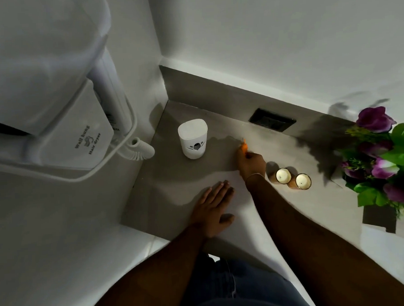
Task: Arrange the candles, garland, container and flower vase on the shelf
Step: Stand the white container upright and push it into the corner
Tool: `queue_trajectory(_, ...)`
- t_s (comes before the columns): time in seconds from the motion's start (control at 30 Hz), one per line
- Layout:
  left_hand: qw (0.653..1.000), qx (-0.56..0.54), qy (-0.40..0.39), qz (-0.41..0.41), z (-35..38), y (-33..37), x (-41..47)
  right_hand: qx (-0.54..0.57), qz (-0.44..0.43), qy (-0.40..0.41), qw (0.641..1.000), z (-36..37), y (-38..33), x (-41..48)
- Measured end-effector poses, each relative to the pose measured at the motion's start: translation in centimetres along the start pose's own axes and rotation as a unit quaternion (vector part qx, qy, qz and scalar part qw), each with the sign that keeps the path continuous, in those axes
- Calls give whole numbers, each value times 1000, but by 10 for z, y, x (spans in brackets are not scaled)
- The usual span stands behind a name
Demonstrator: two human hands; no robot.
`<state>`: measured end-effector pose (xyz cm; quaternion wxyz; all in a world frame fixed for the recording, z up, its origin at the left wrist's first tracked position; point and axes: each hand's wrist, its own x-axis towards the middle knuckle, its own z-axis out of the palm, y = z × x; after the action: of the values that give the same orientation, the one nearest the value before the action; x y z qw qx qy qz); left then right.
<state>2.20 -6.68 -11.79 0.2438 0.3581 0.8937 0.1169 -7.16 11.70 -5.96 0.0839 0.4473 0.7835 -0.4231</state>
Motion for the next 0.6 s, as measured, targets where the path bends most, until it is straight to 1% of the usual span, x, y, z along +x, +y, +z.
queue_trajectory(0.07,1000,8,10,5,-1,-3,-2,6,7,3,1000,-2,5,1)
queue_trajectory(0.13,1000,4,25,-7,-2,-6,-5,20,3,-2,1000,-3,8,1)
queue_trajectory(0.2,998,-7,51,-48,-3,-9,-8,28,5,6,1000,-2,9,0)
queue_trajectory(0.27,993,-13,65,-100,-4,-14,-10,32,11,53,998,0,7,-8)
queue_trajectory(0.3,991,-14,66,-119,-5,-17,-12,36,-3,89,995,2,5,-16)
queue_trajectory(0.33,988,-16,68,-135,-6,-21,-14,29,-42,120,992,4,3,-26)
queue_trajectory(0.37,985,-21,75,-151,-8,-25,-16,6,-107,132,985,7,1,-38)
queue_trajectory(0.4,981,-28,88,-168,-10,-30,-18,-23,-178,118,977,13,1,-47)
queue_trajectory(0.43,977,-34,98,-185,-13,-33,-19,-36,-236,87,967,21,0,-52)
queue_trajectory(0.47,973,-36,102,-202,-15,-36,-19,-33,-264,46,963,32,-4,-57)
queue_trajectory(0.53,969,-30,98,-224,-20,-43,-18,5,-251,-45,967,55,-19,-64)
queue_trajectory(0.6,972,-21,58,-228,-27,-52,-15,72,-210,-120,968,77,-37,-68)
